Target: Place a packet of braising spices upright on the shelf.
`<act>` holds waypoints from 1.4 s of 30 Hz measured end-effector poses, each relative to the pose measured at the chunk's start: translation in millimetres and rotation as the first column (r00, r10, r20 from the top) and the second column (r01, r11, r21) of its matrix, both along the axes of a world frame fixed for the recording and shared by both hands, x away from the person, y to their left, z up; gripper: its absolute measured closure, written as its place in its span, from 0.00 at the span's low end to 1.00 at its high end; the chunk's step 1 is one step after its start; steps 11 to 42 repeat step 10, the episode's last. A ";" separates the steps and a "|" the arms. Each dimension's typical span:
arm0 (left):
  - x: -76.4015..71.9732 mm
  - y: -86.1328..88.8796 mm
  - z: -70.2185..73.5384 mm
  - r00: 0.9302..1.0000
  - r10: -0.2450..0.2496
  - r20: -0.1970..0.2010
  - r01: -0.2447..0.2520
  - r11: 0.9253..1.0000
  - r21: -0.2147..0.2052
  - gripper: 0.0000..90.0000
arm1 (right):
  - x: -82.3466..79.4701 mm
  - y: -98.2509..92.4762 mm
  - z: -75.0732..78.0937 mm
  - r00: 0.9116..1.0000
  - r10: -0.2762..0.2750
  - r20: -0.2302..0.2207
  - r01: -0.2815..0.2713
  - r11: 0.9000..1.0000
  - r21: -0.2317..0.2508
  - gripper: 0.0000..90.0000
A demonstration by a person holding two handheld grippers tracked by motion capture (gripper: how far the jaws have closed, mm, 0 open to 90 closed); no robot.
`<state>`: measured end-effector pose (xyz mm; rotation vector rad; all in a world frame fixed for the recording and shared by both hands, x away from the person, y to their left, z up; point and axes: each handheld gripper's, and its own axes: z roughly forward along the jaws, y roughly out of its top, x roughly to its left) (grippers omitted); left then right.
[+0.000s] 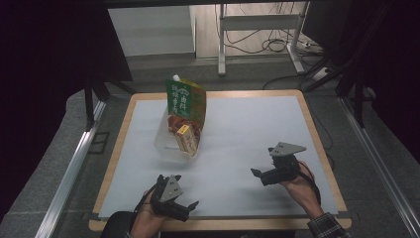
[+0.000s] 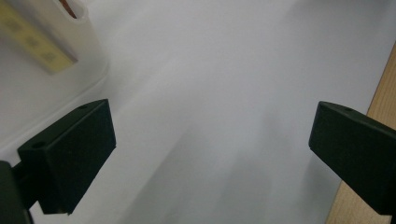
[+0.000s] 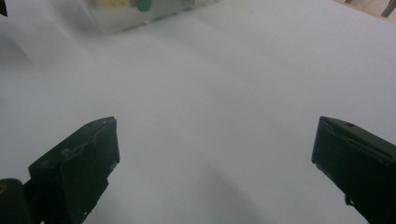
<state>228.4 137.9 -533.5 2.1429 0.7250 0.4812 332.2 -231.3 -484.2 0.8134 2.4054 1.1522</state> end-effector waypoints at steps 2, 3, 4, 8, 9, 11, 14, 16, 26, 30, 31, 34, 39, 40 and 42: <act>0.1 0.0 -0.2 1.000 0.000 -0.001 0.000 1.000 0.000 0.00 | -2.9 -6.5 -3.5 1.000 -0.011 -0.011 0.011 1.000 -0.006 0.01; 0.2 0.0 -0.2 1.000 0.000 0.000 0.000 1.000 0.000 0.00 | -2.9 -6.5 -3.5 1.000 -0.011 -0.011 0.011 1.000 -0.006 0.01; 0.1 -0.2 -0.3 1.000 0.002 0.000 -0.002 1.000 -0.002 0.00 | -3.7 -8.7 -5.0 1.000 -0.017 -0.015 0.016 1.000 -0.009 0.01; 0.7 0.3 -0.2 1.000 0.006 -0.002 -0.006 1.000 -0.001 0.00 | -3.5 -17.2 -10.7 0.999 -0.037 -0.031 0.037 0.999 -0.016 0.01; 0.9 0.3 -0.1 1.000 0.007 0.000 -0.007 1.000 -0.002 0.00 | -2.9 -18.5 -11.3 0.999 -0.041 -0.032 0.041 0.999 -0.012 0.01; 1.2 0.5 0.2 1.000 0.010 0.000 -0.010 1.000 -0.007 0.00 | -2.6 -19.1 -11.7 0.998 -0.043 -0.035 0.043 0.999 -0.009 0.01; 1.2 0.5 0.2 1.000 0.010 0.000 -0.010 1.000 -0.007 0.00 | -2.6 -19.1 -11.7 0.998 -0.043 -0.035 0.043 0.999 -0.009 0.01; 1.2 0.5 0.2 1.000 0.010 0.000 -0.010 1.000 -0.007 0.00 | -2.6 -19.1 -11.7 0.998 -0.043 -0.035 0.043 0.999 -0.009 0.01; 1.2 0.5 0.2 1.000 0.010 0.000 -0.010 1.000 -0.007 0.00 | -2.6 -19.1 -11.7 0.998 -0.043 -0.035 0.043 0.999 -0.009 0.01; 1.2 0.5 0.2 1.000 0.010 0.000 -0.010 1.000 -0.007 0.00 | -2.6 -19.1 -11.7 0.998 -0.043 -0.035 0.043 0.999 -0.009 0.01; 1.2 0.5 0.2 1.000 0.010 0.000 -0.010 1.000 -0.007 0.00 | -2.6 -19.1 -11.7 0.998 -0.043 -0.035 0.043 0.999 -0.009 0.01; 1.2 0.5 0.2 1.000 0.010 0.000 -0.010 1.000 -0.007 0.00 | -2.6 -19.1 -11.7 0.998 -0.043 -0.035 0.043 0.999 -0.009 0.01; 1.2 0.5 0.2 1.000 0.010 0.000 -0.010 1.000 -0.007 0.00 | -2.6 -19.1 -11.7 0.998 -0.043 -0.035 0.043 0.999 -0.009 0.01; 1.2 0.5 0.2 1.000 0.010 0.000 -0.010 1.000 -0.007 0.00 | -2.6 -19.1 -11.7 0.998 -0.043 -0.035 0.043 0.999 -0.009 0.01; 1.2 0.5 0.2 1.000 0.010 0.000 -0.010 1.000 -0.007 0.00 | -2.6 -19.1 -11.7 0.998 -0.043 -0.035 0.043 0.999 -0.009 0.01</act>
